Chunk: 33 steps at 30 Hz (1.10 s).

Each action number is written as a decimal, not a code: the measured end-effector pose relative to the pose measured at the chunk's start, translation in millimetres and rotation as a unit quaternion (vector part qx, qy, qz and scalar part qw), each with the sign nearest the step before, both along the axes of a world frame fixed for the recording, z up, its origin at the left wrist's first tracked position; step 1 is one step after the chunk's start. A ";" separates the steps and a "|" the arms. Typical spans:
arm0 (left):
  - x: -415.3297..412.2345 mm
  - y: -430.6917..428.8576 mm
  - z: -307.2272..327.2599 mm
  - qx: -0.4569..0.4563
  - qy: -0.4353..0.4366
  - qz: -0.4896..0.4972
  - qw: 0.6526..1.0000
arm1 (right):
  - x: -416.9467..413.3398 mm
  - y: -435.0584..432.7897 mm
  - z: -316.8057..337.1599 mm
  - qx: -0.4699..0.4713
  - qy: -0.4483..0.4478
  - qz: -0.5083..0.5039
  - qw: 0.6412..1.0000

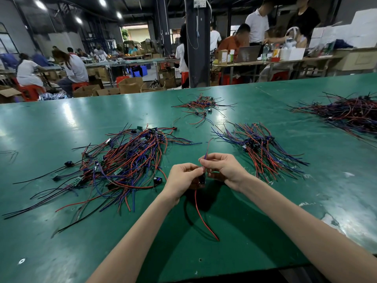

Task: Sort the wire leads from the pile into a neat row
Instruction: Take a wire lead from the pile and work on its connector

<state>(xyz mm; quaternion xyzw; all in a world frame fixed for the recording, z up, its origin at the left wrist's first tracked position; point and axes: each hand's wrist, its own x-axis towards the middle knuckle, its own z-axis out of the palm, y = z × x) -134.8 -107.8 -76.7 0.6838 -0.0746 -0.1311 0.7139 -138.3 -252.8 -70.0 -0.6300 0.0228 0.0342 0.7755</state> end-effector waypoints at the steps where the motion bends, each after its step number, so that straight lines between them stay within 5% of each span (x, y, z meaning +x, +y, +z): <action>1: -0.1 -0.2 0.0 -0.004 0.002 -0.002 1.000 | 0.1 0.1 -0.2 0.004 0.000 0.000 1.000; 10: 3.6 -4.9 0.7 0.012 -0.012 0.004 1.000 | 3.8 4.0 -3.3 0.009 -0.015 -0.034 0.999; 33: 6.7 -8.0 -2.5 0.000 -0.008 -0.030 1.000 | 26.7 -29.9 -6.0 -0.252 -0.117 -0.253 0.927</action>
